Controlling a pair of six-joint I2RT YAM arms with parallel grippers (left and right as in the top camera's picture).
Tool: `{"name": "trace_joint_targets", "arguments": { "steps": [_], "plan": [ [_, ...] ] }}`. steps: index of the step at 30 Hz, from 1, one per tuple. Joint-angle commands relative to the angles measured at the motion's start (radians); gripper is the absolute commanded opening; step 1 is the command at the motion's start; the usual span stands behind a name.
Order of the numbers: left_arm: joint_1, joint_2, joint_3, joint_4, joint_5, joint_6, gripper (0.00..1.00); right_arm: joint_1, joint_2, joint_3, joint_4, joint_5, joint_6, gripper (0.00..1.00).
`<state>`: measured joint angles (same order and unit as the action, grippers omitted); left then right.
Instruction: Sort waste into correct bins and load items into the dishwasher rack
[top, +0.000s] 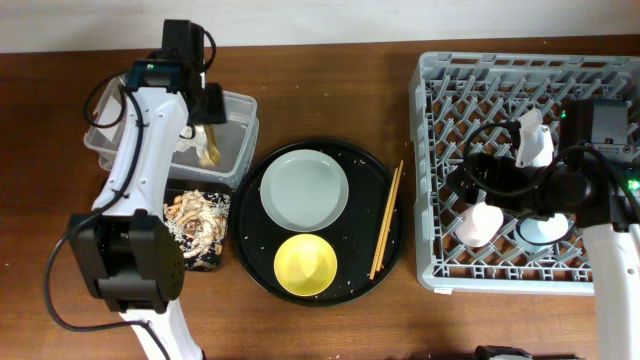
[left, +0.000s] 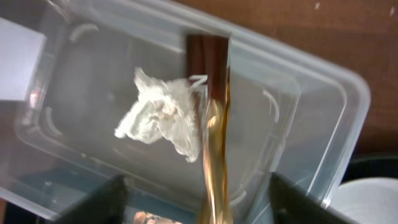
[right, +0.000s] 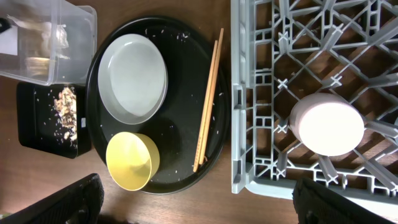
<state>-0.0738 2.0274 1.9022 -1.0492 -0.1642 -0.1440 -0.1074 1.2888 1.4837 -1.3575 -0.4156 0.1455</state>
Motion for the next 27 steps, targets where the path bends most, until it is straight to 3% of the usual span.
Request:
{"name": "trace_joint_targets", "arguments": {
  "steps": [1, 9, 11, 12, 19, 25, 27],
  "plan": [
    [-0.003, -0.055, 0.077, -0.067, 0.073, 0.027, 0.79, 0.009, 0.001, 0.007, -0.001, 0.009, -0.011, 0.99],
    [-0.055, -0.257, 0.158, -0.377, 0.255, 0.026, 0.8, 0.009, 0.001, 0.007, -0.003, 0.01, -0.01, 0.98],
    [-0.089, -0.303, 0.158, -0.438, 0.254, 0.027, 0.99, 0.009, 0.001, 0.007, -0.003, 0.009, -0.011, 0.99],
    [-0.11, -0.329, 0.158, -0.468, 0.254, 0.026, 0.99, 0.009, 0.001, 0.007, -0.003, 0.009, -0.01, 0.98],
    [-0.223, -0.389, 0.157, -0.497, 0.254, 0.026, 0.99, 0.009, 0.001, 0.007, -0.003, 0.01, -0.01, 0.98],
    [-0.231, -0.389, 0.157, -0.497, 0.254, 0.026, 0.99, 0.009, 0.001, 0.007, -0.003, 0.01, -0.01, 0.98],
    [-0.229, -0.407, 0.156, -0.492, 0.184, 0.039, 0.99, 0.009, 0.001, 0.007, -0.003, 0.01, -0.01, 0.98]
  ]
}}
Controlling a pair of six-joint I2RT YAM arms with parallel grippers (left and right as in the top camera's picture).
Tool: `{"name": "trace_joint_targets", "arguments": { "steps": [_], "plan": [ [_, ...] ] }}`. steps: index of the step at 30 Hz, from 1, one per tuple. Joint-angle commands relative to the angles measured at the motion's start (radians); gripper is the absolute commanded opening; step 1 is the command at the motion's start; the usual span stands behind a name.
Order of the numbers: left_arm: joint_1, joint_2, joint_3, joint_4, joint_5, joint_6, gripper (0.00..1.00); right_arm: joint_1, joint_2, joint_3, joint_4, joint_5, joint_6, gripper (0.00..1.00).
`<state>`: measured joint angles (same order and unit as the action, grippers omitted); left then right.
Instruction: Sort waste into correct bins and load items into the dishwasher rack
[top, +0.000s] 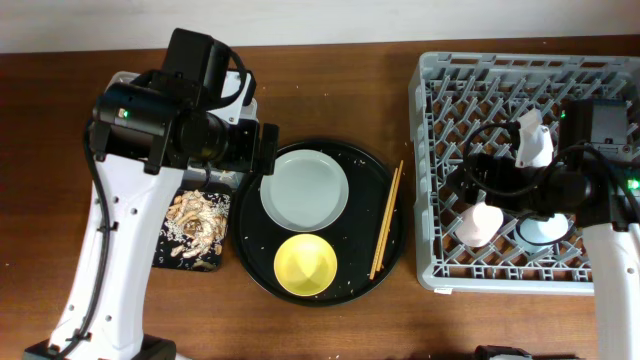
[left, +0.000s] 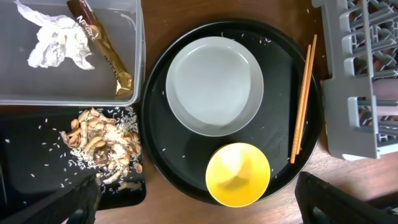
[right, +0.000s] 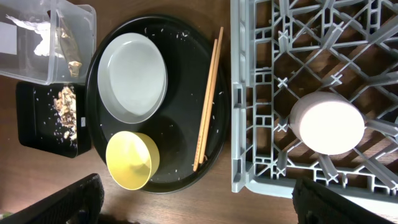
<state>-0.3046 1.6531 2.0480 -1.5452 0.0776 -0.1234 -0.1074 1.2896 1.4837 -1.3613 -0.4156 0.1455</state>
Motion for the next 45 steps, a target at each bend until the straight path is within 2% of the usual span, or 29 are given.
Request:
{"name": "trace_joint_targets", "arguments": {
  "steps": [1, 3, 5, 8, 18, 24, 29, 34, 45],
  "plan": [
    [0.001, -0.051, 0.008, 0.028, -0.088, 0.019, 0.99, 0.009, 0.0, 0.007, 0.0, 0.01, -0.011, 0.99],
    [0.0, -0.165, -0.071, 0.243, -0.153, 0.049, 0.99, 0.009, 0.0, 0.007, 0.0, 0.01, -0.011, 0.98],
    [0.0, -0.262, -0.17, 0.383, -0.153, 0.093, 0.99, 0.009, 0.0, 0.007, 0.0, 0.009, -0.01, 0.98],
    [0.0, -0.499, -0.459, 0.607, -0.166, 0.117, 0.99, 0.009, 0.0, 0.007, 0.0, 0.009, -0.011, 0.98],
    [0.039, -1.185, -1.33, 1.037, -0.169, 0.109, 0.99, 0.009, 0.0, 0.007, 0.0, 0.009, -0.011, 0.98],
    [0.039, -1.492, -1.707, 1.228, -0.169, 0.109, 0.99, 0.009, 0.0, 0.007, 0.0, 0.01, -0.01, 0.98],
    [0.039, -1.637, -1.887, 1.32, -0.172, 0.109, 0.99, 0.009, 0.0, 0.007, 0.0, 0.01, -0.011, 0.98],
    [0.04, -1.648, -2.043, 1.491, -0.17, 0.109, 0.99, 0.009, 0.0, 0.007, 0.001, 0.01, -0.011, 0.98],
    [0.041, -1.647, -2.039, 1.473, -0.172, 0.113, 0.99, 0.009, 0.0, 0.007, 0.0, 0.01, -0.01, 0.98]
  ]
}}
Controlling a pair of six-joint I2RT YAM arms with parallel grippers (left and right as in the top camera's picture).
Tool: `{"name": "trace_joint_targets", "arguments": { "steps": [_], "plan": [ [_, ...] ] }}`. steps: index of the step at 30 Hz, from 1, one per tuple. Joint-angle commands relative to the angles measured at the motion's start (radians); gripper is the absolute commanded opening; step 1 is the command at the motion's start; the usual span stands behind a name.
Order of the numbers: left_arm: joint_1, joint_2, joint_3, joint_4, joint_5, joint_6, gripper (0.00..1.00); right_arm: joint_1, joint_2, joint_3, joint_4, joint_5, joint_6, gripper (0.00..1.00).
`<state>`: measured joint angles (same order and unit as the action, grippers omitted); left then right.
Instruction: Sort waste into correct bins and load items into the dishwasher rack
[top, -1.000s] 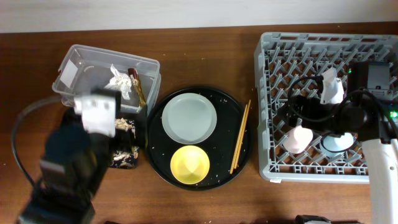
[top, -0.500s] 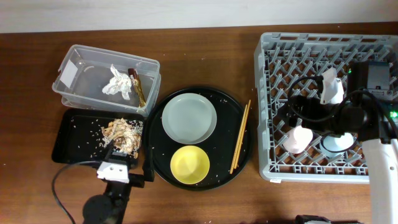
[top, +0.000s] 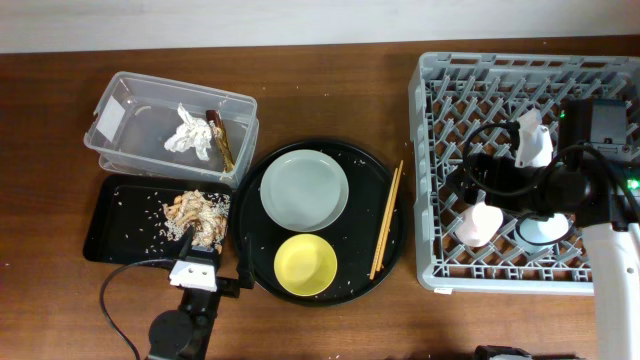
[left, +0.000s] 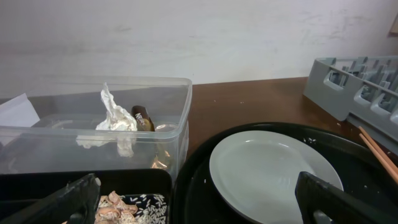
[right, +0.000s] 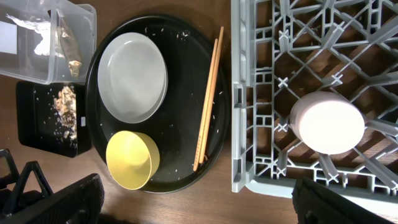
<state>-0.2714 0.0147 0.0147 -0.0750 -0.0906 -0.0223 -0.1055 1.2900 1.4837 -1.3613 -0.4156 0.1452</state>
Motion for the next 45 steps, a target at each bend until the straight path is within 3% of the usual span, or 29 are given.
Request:
{"name": "trace_joint_targets", "arguments": {
  "steps": [1, 6, 8, 11, 13, 16, 18, 20, 24, 27, 28, 31, 32, 37, 43, 45],
  "plan": [
    [0.008, -0.009, -0.006, 0.003, -0.003, 0.012, 0.99, 0.007, 0.0, 0.007, 0.001, 0.009, -0.009, 0.98],
    [0.008, -0.009, -0.006, 0.003, -0.003, 0.012, 0.99, 0.052, 0.017, 0.002, 0.091, -0.101, 0.126, 0.98],
    [0.008, -0.009, -0.006, 0.003, -0.003, 0.012, 0.99, 0.219, 0.032, -0.031, 0.056, -0.043, 0.126, 0.98],
    [0.008, -0.009, -0.006, 0.003, -0.003, 0.012, 0.99, 0.555, 0.092, -0.068, 0.15, 0.171, 0.127, 0.98],
    [0.008, -0.009, -0.006, 0.003, -0.003, 0.012, 0.99, 0.64, 0.135, -0.072, 0.218, 0.147, 0.135, 0.98],
    [0.008, -0.009, -0.006, 0.003, -0.003, 0.012, 0.99, 0.764, 0.272, -0.097, 0.244, 0.227, 0.33, 0.99],
    [0.008, -0.009, -0.006, 0.003, -0.003, 0.012, 0.99, 0.803, 0.36, -0.099, 0.248, 0.244, 0.362, 0.91],
    [0.008, -0.009, -0.006, 0.003, -0.003, 0.012, 1.0, 0.825, 0.483, -0.099, 0.257, 0.24, 0.365, 0.76],
    [0.008, -0.009, -0.006, 0.003, -0.003, 0.012, 0.99, 0.832, 0.606, -0.1, 0.27, 0.241, 0.36, 0.61],
    [0.008, -0.009, -0.006, 0.003, -0.003, 0.012, 0.99, 0.855, 0.657, -0.127, 0.312, 0.24, 0.358, 0.6],
    [0.008, -0.009, -0.006, 0.003, -0.003, 0.012, 0.99, 0.86, 0.66, -0.159, 0.341, 0.236, 0.361, 0.54],
    [0.008, -0.009, -0.006, 0.003, -0.003, 0.012, 0.99, 0.85, 0.653, -0.169, 0.34, 0.237, 0.357, 0.08],
    [0.008, -0.009, -0.006, 0.003, -0.003, 0.012, 0.99, 0.843, 0.647, -0.169, 0.34, 0.237, 0.357, 0.04],
    [0.008, -0.009, -0.006, 0.003, -0.003, 0.012, 0.99, 0.73, 0.416, -0.118, 0.283, 0.363, 0.306, 0.04],
    [0.008, -0.009, -0.006, 0.003, -0.003, 0.012, 0.99, 0.433, 0.065, -0.07, 0.28, 1.138, 0.305, 0.04],
    [0.008, -0.009, -0.006, 0.003, -0.003, 0.012, 0.99, 0.352, 0.066, -0.07, 0.309, 1.212, 0.305, 0.04]
  ]
}}
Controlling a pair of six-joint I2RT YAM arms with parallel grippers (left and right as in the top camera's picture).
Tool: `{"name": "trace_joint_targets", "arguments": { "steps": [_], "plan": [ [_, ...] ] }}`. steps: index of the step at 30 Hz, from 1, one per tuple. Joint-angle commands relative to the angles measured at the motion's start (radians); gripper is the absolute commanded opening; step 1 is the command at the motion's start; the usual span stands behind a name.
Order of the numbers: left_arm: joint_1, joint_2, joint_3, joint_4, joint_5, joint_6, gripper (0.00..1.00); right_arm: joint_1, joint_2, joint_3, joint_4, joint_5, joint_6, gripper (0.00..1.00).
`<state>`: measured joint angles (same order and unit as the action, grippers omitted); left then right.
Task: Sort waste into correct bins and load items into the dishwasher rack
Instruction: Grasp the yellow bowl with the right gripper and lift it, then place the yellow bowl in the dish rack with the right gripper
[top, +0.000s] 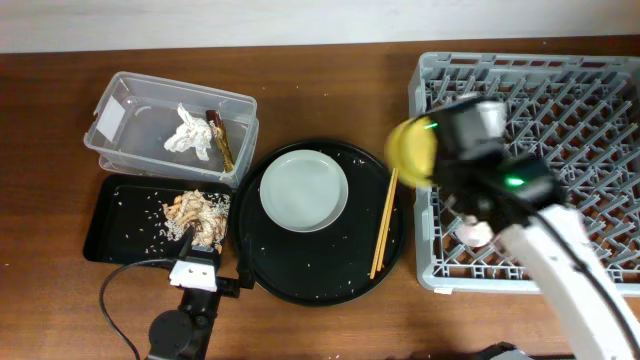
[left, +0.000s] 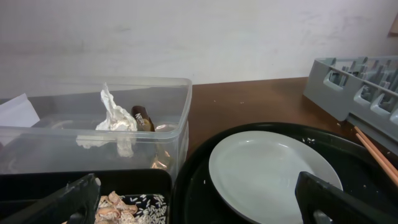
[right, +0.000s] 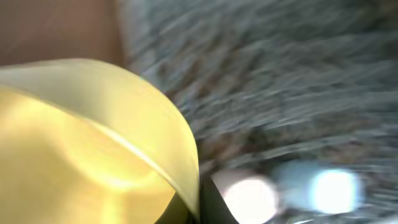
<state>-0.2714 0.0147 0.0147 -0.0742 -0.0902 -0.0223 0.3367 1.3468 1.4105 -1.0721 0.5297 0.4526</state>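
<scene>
My right gripper (top: 425, 150) is shut on the rim of the yellow bowl (top: 408, 148), held tilted in the air at the left edge of the grey dishwasher rack (top: 590, 70). In the right wrist view the bowl (right: 81, 143) fills the left side, blurred. A grey plate (top: 304, 189) and wooden chopsticks (top: 385, 222) lie on the round black tray (top: 300, 285). A pink cup (top: 478, 232) stands in the rack. My left gripper (left: 199, 208) is open, low at the table's front, facing the plate (left: 273, 168).
A clear bin (top: 130, 110) at the back left holds a crumpled tissue (top: 190, 133) and a brown wrapper (top: 221, 138). A black rectangular tray (top: 120, 225) with food scraps (top: 195, 215) lies in front of it. The left arm's base (top: 190, 300) sits at the front edge.
The yellow bowl was lying on the black tray; now my right gripper holds it in the air by the rack's left edge. The right arm has moved left. The left arm has not moved.
My left gripper was over the clear bin with the brown wrapper hanging from it. Then the wrapper lay in the bin and the left arm was above the black tray. Then the left arm rested at the table's front. Now the right gripper holds the yellow bowl.
</scene>
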Motion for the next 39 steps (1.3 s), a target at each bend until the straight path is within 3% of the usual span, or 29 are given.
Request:
{"name": "trace_joint_targets", "arguments": {
  "steps": [1, 4, 7, 12, 17, 21, 28, 34, 39],
  "plan": [
    [0.008, -0.009, -0.006, 0.002, -0.004, 0.012, 0.99, -0.154, 0.031, 0.002, 0.046, 0.299, -0.003, 0.04],
    [0.008, -0.009, -0.006, 0.002, -0.004, 0.012, 0.99, -0.268, 0.139, 0.002, 0.104, 0.397, -0.003, 0.04],
    [0.008, -0.009, -0.006, 0.002, -0.004, 0.012, 0.99, -0.292, 0.271, 0.003, 0.164, 0.577, -0.008, 0.04],
    [0.008, -0.009, -0.006, 0.002, -0.004, 0.012, 0.99, -0.292, 0.459, 0.003, 0.191, 0.697, -0.033, 0.04],
    [0.008, -0.009, -0.006, 0.002, -0.004, 0.012, 0.99, -0.3, 0.491, 0.003, 0.195, 0.748, -0.034, 0.04],
    [0.008, -0.009, -0.006, 0.002, -0.004, 0.012, 1.0, -0.331, 0.491, 0.002, 0.202, 0.715, -0.053, 0.04],
    [0.008, -0.009, -0.006, 0.002, -0.004, 0.012, 0.99, -0.297, 0.527, 0.002, 0.166, 0.464, -0.053, 0.05],
    [0.008, -0.009, -0.006, 0.002, -0.004, 0.012, 0.99, -0.174, 0.516, 0.006, 0.061, 0.389, -0.052, 0.04],
    [0.008, -0.009, -0.006, 0.002, -0.004, 0.012, 0.99, -0.15, 0.514, 0.008, 0.104, 0.417, -0.052, 0.04]
  ]
}}
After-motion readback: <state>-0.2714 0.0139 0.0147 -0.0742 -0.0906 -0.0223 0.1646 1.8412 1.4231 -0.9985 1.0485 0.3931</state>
